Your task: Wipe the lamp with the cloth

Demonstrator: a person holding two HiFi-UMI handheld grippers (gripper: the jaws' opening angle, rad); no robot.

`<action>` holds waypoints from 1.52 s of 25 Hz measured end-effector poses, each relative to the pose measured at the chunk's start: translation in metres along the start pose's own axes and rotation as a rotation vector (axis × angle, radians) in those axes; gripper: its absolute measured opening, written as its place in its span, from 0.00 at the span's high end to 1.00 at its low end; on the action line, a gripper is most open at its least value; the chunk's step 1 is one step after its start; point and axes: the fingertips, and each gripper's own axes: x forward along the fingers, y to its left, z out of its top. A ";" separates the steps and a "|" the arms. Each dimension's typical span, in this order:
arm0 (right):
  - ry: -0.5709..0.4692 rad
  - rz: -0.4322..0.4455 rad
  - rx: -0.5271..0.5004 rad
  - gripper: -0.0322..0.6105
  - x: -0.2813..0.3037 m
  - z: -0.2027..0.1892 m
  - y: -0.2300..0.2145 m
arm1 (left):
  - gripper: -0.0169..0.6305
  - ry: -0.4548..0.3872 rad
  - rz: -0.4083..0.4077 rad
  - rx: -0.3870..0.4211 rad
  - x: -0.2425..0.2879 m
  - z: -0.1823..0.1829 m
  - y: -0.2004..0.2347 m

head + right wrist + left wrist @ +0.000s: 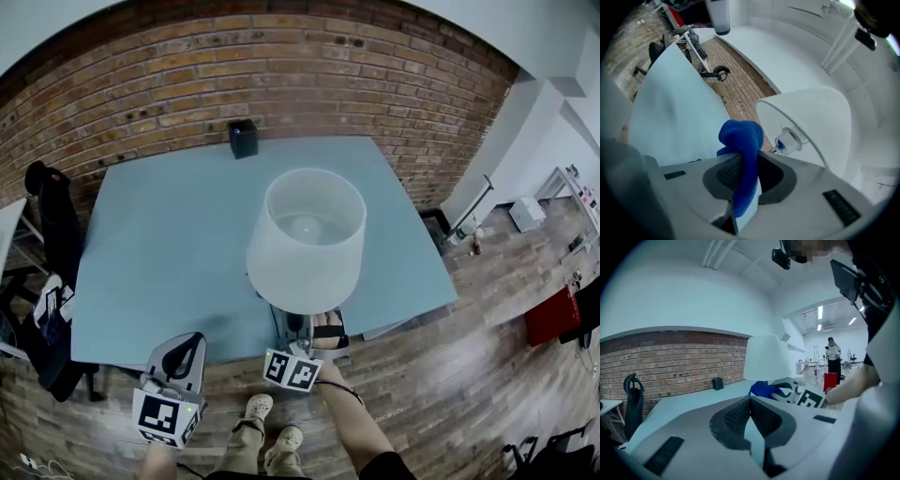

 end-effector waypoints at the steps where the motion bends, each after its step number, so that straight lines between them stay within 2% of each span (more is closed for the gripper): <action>1: 0.025 0.022 0.023 0.85 0.004 -0.002 0.004 | 0.96 -0.001 -0.004 0.001 0.003 -0.001 0.000; 4: 0.116 0.142 0.096 0.85 0.010 -0.015 0.027 | 0.96 -0.001 -0.008 -0.004 0.009 -0.005 0.000; 8: 0.233 0.346 0.262 0.85 0.005 -0.038 0.063 | 0.96 0.004 0.001 -0.013 0.011 -0.011 0.003; 12: 0.178 0.549 0.288 0.85 -0.021 -0.025 0.093 | 0.96 0.017 0.009 -0.032 0.008 -0.018 0.005; 14: 0.132 0.612 0.342 0.85 -0.037 -0.016 0.097 | 0.96 0.024 0.015 -0.041 0.006 -0.021 0.005; 16: 0.080 0.568 0.449 0.85 -0.046 -0.012 0.079 | 0.96 0.025 0.019 -0.048 0.005 -0.022 0.006; 20: -0.032 0.404 0.699 0.85 -0.050 -0.027 0.015 | 0.96 0.028 0.017 -0.045 0.003 -0.024 0.008; 24: -0.146 0.369 0.849 0.85 -0.040 -0.044 -0.034 | 0.96 0.039 0.021 -0.045 0.003 -0.027 0.012; 28: -0.188 0.376 0.963 0.85 -0.019 -0.060 -0.055 | 0.96 0.050 0.012 -0.039 0.007 -0.029 0.011; 32: -0.198 0.456 1.098 0.85 0.005 -0.066 -0.047 | 0.96 0.061 0.009 -0.042 0.012 -0.034 0.010; 36: -0.081 0.522 1.113 0.85 0.024 -0.079 -0.019 | 0.96 0.071 0.003 -0.039 0.019 -0.035 0.007; 38: -0.001 0.571 1.062 0.85 0.025 -0.086 0.000 | 0.96 0.072 0.004 -0.040 0.019 -0.034 0.005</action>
